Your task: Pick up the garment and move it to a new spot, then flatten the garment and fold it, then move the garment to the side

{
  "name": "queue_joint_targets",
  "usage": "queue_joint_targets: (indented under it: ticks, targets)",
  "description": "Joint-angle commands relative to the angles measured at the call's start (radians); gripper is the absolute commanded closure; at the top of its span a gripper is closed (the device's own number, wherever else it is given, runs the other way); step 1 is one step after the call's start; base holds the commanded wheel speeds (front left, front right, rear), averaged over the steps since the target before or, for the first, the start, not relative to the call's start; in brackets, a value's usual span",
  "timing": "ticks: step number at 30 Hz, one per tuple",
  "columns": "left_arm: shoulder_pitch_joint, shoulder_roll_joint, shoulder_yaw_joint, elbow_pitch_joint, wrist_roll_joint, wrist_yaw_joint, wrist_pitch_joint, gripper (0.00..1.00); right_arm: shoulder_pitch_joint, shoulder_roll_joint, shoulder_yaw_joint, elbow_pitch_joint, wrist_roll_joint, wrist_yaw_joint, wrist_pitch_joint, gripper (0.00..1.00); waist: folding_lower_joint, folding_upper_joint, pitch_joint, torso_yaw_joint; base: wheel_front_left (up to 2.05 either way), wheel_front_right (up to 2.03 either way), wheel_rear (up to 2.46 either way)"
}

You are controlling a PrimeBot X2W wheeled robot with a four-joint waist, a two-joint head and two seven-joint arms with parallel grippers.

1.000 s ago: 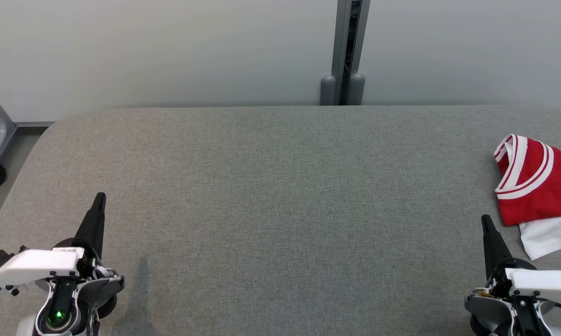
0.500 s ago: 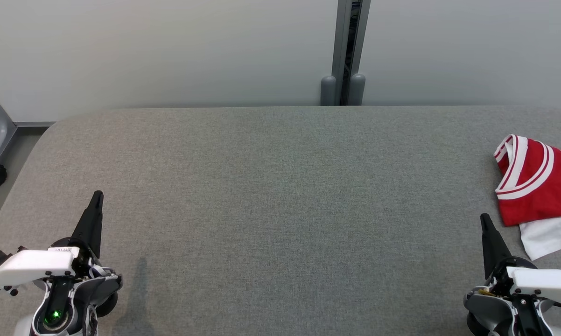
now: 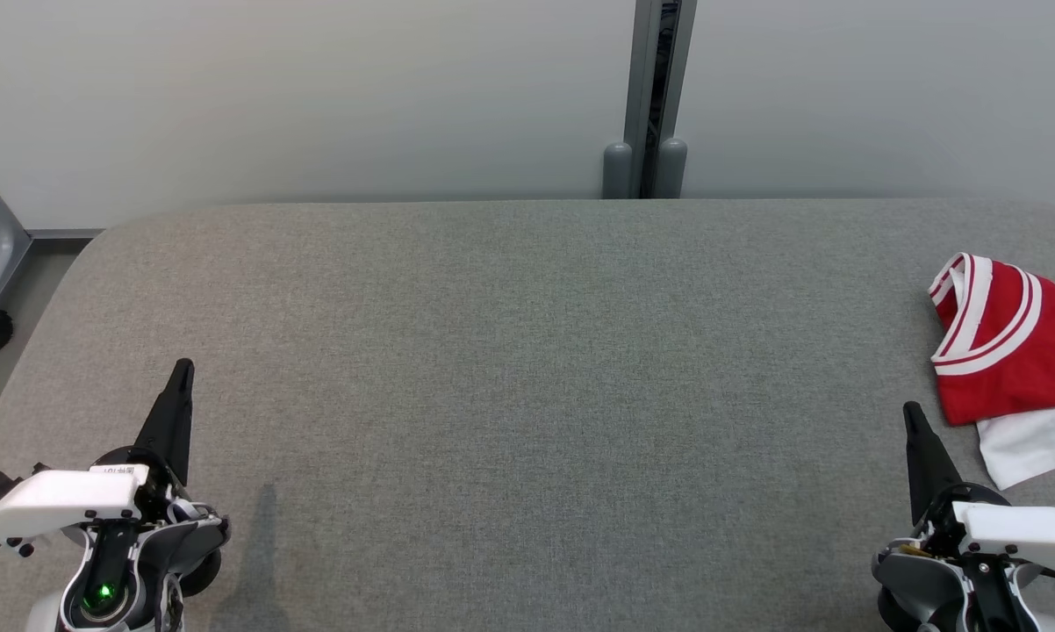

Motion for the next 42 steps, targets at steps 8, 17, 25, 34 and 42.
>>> queue_joint_targets:
  ticks: [8, 17, 25, 34, 42]
  targets:
    - [-0.018, 0.005, 0.005, 0.001, -0.002, -0.004, 0.005, 1.00, -0.006, -0.004, -0.004, 0.003, 0.001, 0.000, 0.001, 1.00, 0.0000, -0.0001, 0.000, 0.000, 0.00, 0.00, 0.00]
    - [-0.018, 0.005, 0.005, 0.001, -0.001, -0.004, 0.005, 1.00, -0.006, -0.004, -0.004, 0.003, 0.001, 0.000, 0.001, 1.00, 0.0000, -0.0001, 0.000, 0.000, 0.00, 0.00, 0.00]
    - [-0.018, 0.004, 0.005, 0.001, 0.000, -0.004, 0.004, 1.00, -0.006, -0.004, -0.004, 0.003, 0.001, 0.000, 0.001, 1.00, 0.0000, -0.0001, 0.000, 0.000, 0.00, 0.00, 0.00]
    - [-0.018, 0.004, 0.006, 0.001, 0.000, -0.004, 0.005, 1.00, -0.006, -0.004, -0.004, 0.003, 0.001, 0.000, 0.001, 1.00, 0.0000, -0.0001, 0.000, 0.000, 0.00, 0.00, 0.00]
    - [-0.018, 0.004, 0.006, 0.001, 0.001, -0.004, 0.004, 1.00, -0.006, -0.004, -0.004, 0.003, 0.002, 0.000, 0.001, 1.00, 0.0000, -0.0001, 0.000, 0.000, 0.00, 0.00, 0.00]
